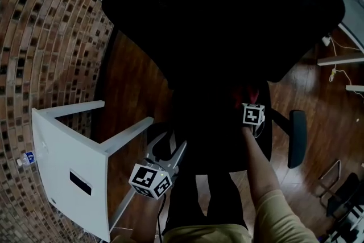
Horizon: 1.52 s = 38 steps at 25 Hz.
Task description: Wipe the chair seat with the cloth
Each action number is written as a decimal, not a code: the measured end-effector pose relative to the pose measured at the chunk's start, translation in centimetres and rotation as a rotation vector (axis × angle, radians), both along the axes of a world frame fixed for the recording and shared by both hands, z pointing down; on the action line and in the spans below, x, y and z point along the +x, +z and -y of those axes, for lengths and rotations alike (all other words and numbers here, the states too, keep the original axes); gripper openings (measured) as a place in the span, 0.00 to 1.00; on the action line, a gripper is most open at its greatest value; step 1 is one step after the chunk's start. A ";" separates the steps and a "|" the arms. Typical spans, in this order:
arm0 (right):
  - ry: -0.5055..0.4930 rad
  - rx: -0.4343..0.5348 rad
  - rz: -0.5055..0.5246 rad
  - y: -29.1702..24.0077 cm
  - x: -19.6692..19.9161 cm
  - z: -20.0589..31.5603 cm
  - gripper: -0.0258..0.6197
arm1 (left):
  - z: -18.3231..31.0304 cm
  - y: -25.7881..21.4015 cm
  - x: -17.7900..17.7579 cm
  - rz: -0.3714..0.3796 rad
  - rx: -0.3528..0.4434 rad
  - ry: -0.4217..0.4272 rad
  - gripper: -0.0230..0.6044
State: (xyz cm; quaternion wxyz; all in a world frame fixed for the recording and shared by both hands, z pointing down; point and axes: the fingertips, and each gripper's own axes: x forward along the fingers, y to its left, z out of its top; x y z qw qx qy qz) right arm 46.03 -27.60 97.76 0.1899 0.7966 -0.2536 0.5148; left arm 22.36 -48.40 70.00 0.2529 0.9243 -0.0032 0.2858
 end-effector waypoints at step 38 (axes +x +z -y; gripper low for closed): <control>-0.092 0.498 0.214 -3.2 -12.8 9.1 0.06 | -1.4 -0.2 -1.4 0.020 0.011 0.025 0.36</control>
